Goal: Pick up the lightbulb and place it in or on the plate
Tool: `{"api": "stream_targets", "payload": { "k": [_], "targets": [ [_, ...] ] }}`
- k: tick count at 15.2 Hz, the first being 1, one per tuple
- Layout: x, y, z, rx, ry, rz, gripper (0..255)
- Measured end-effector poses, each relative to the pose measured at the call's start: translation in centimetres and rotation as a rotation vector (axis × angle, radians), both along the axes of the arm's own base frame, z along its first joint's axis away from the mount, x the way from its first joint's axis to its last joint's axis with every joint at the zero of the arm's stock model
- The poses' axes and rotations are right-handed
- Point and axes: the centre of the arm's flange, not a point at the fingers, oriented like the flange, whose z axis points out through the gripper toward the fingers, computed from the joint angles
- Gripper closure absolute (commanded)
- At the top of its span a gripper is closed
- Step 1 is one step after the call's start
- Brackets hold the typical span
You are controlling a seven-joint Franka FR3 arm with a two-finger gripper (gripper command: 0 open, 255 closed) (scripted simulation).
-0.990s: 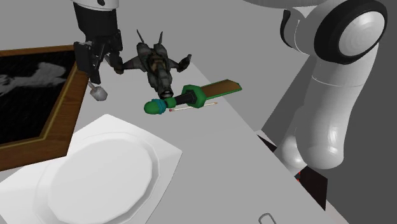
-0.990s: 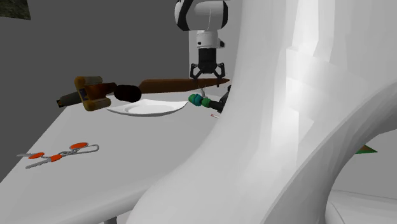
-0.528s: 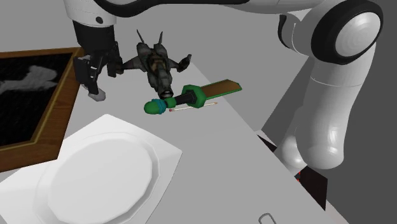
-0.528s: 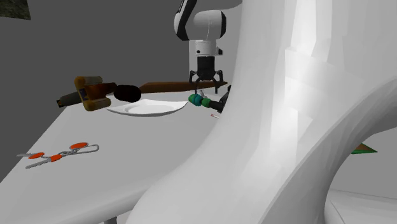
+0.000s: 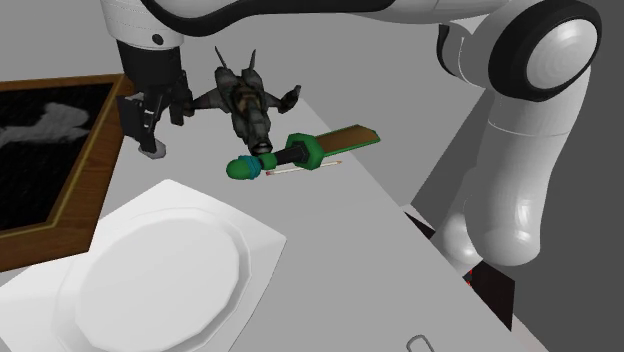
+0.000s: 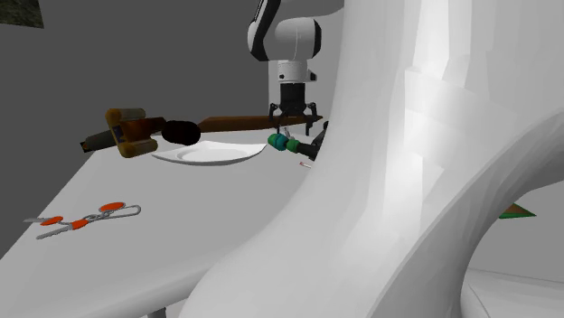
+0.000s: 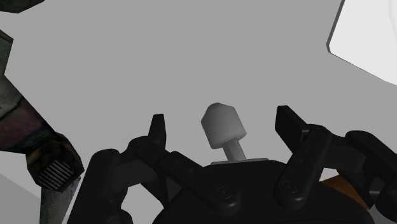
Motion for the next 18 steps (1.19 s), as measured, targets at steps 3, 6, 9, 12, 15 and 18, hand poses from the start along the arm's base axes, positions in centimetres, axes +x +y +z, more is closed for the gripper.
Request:
{"api": "stream_targets", "payload": {
  "k": [3, 6, 9, 12, 15, 18],
  "targets": [
    [0.0, 0.0, 0.0, 0.000, 0.000, 0.000, 255],
    [0.0, 0.0, 0.0, 0.000, 0.000, 0.000, 255],
    [0.0, 0.0, 0.0, 0.000, 0.000, 0.000, 255],
    [-0.3, 1.0, 0.1, -0.024, -0.024, 0.019, 0],
    [-0.9, 4.0, 0.3, -0.159, -0.136, 0.091, 0],
    [-0.5, 3.9, -0.4, -0.171, -0.170, 0.099, 0]
  ]
}}
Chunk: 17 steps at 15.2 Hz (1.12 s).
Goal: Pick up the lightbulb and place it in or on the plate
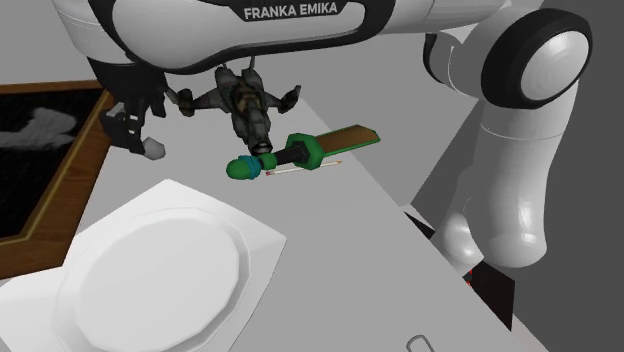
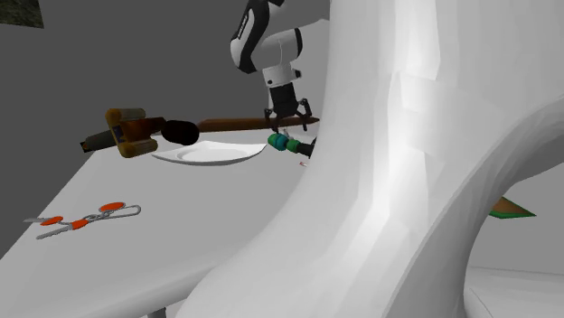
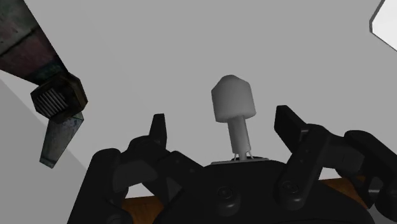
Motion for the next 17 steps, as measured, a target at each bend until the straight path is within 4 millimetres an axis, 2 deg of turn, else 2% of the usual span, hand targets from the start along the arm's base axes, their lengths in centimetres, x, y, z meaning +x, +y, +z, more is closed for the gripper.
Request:
{"api": "stream_targets", "payload": {
  "k": [4, 7, 10, 11, 17],
  "targets": [
    [0.9, -0.3, -1.5, -0.001, -0.014, -0.004, 0],
    [0.3, 0.5, -2.7, 0.000, 0.003, 0.013, 0],
    [0.1, 0.7, -2.9, 0.000, 0.006, 0.016, 0],
    [0.1, 0.7, -2.9, 0.001, 0.006, 0.016, 255],
    [0.1, 0.7, -2.9, 0.002, 0.006, 0.017, 255]
  ]
}}
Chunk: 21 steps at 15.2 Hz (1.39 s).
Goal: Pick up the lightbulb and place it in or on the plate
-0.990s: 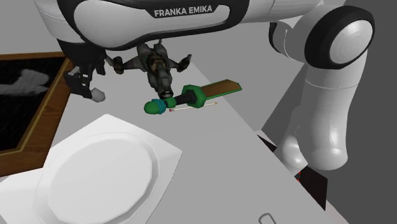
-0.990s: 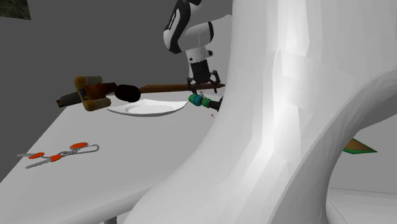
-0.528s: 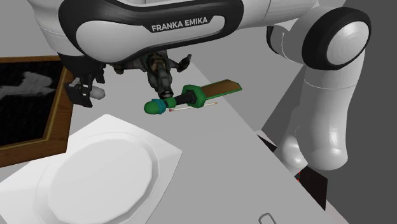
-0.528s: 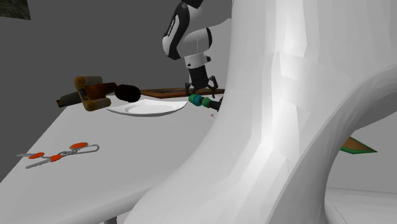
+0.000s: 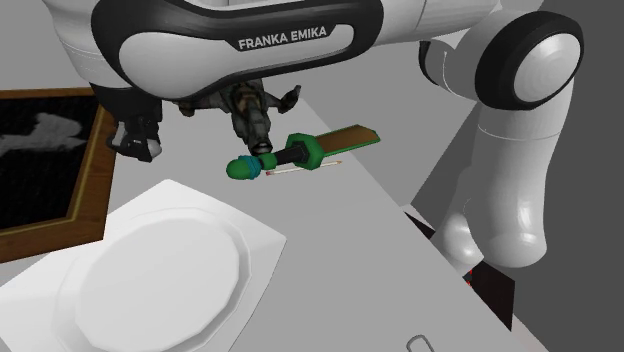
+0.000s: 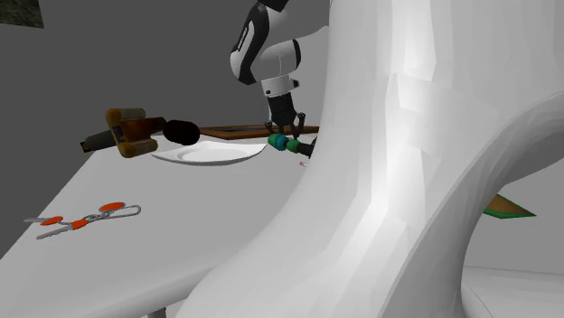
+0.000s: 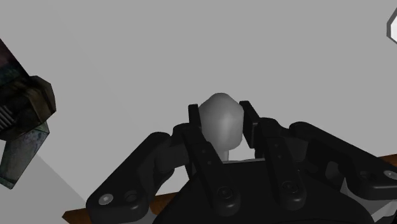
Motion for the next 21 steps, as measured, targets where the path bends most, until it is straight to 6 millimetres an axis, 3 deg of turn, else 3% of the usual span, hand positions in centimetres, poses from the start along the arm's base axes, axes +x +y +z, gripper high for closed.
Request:
{"api": "stream_targets", "payload": {
  "k": [6, 21],
  "targets": [
    [-0.1, 0.0, 0.6, 0.000, 0.000, 0.000, 255],
    [0.0, 0.0, 8.5, 0.000, 0.001, 0.000, 255]
  ]
}}
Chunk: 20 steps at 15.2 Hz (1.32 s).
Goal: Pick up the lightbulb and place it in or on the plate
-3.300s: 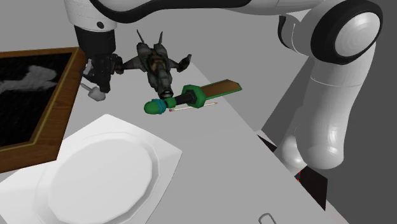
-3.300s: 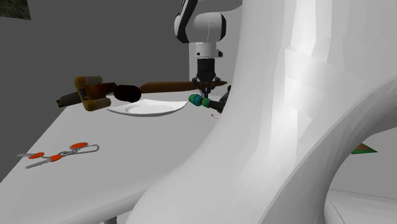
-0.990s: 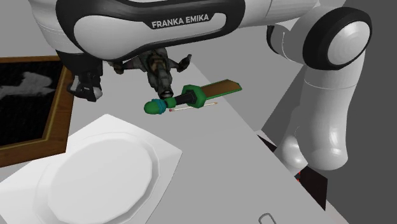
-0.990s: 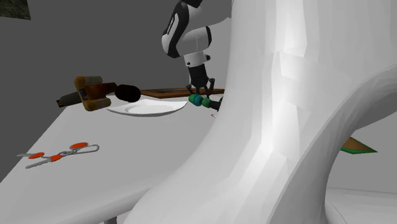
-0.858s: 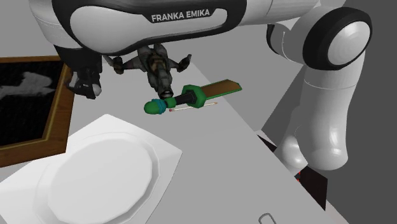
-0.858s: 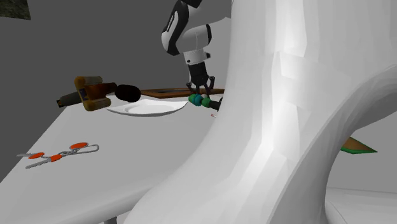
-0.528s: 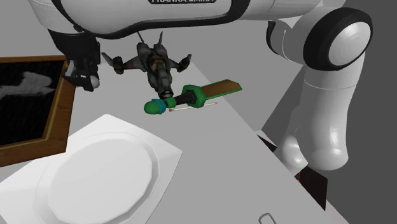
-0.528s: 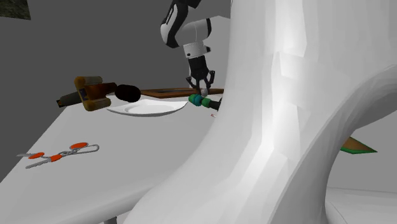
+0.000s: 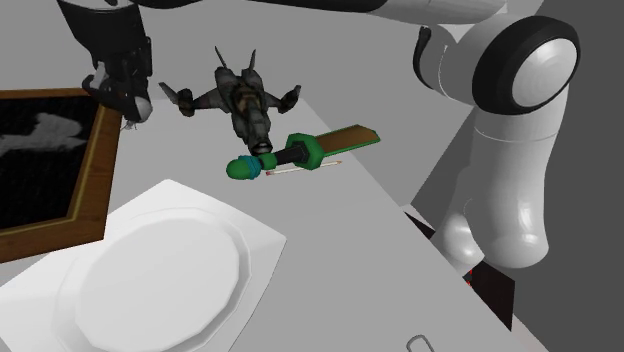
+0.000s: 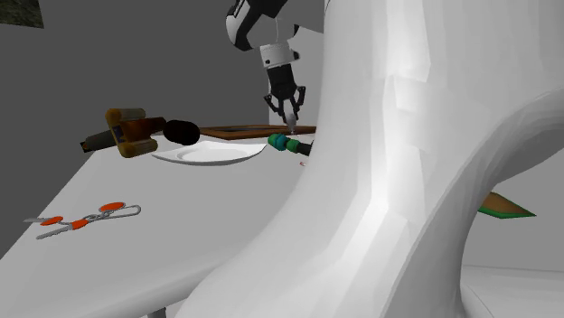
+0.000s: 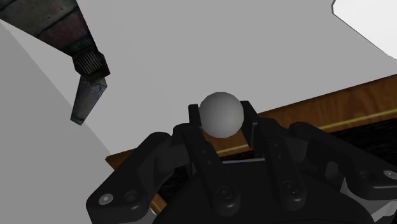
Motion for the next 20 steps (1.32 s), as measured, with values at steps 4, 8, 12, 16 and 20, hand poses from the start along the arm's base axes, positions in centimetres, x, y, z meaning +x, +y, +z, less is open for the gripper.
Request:
{"api": "stream_targets", "payload": {
  "k": [4, 8, 12, 16, 20],
  "targets": [
    [-0.5, 0.3, 1.4, 0.000, -0.001, 0.000, 255],
    [-4.8, 1.8, 1.2, 0.000, 0.000, 0.001, 255],
    [-9.8, 3.7, 1.1, 0.001, 0.000, 0.001, 255],
    [-14.8, 5.4, 0.5, 0.000, 0.000, 0.001, 255],
    [-19.5, 7.0, 0.4, 0.000, 0.000, 0.001, 255]
  ]
}}
